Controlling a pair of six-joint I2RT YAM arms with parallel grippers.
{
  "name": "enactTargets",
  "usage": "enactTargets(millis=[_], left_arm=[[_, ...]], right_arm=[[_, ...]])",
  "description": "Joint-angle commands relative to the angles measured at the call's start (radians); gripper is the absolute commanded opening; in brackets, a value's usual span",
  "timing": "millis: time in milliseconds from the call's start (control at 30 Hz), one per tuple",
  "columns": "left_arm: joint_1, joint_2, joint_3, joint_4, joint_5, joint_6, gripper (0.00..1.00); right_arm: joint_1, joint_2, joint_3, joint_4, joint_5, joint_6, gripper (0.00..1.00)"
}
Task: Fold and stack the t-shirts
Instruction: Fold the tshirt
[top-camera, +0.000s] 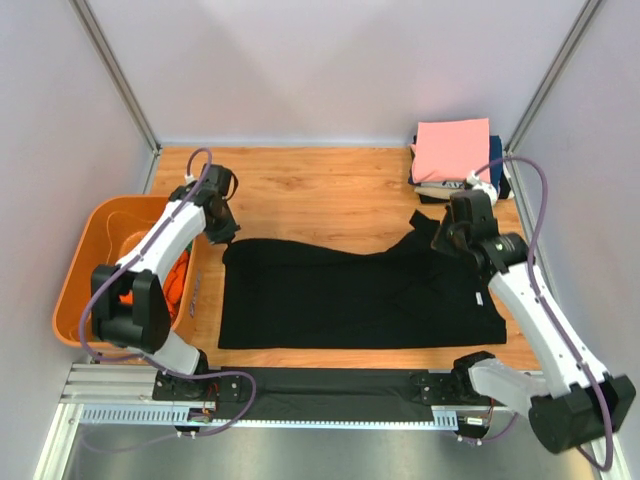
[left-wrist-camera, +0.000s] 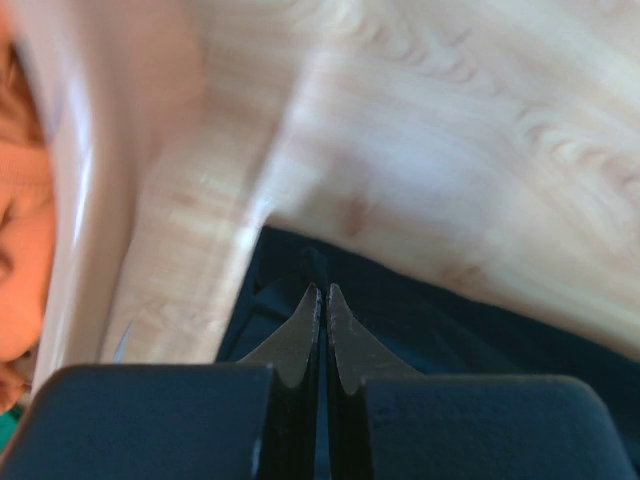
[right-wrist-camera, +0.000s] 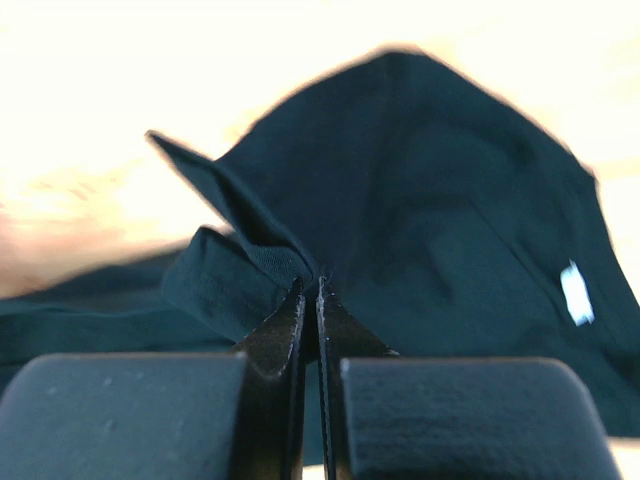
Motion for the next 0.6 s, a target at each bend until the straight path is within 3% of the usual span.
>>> enactTargets(millis=[0,200,567], left_arm=[[0.001,-0.095,-0.098,-0.012,-0.017,-0.008,0.00],[-0.007,-0.217,-0.209,-0.005,-0.017,-0.011,0.00],[-0.047,-0.416,-0.380,-0.008,0.006,-0.051,0.00]], right_arm=[[-0.004,-0.135,-0.122,-0.083,0.073,0.066,0.00],[-0.004,-0.345,-0.263,-0.160,0.083,0.180,0.00],[0.009,-0.642,-0.468,-0.272,0.001,0.554,0.00]])
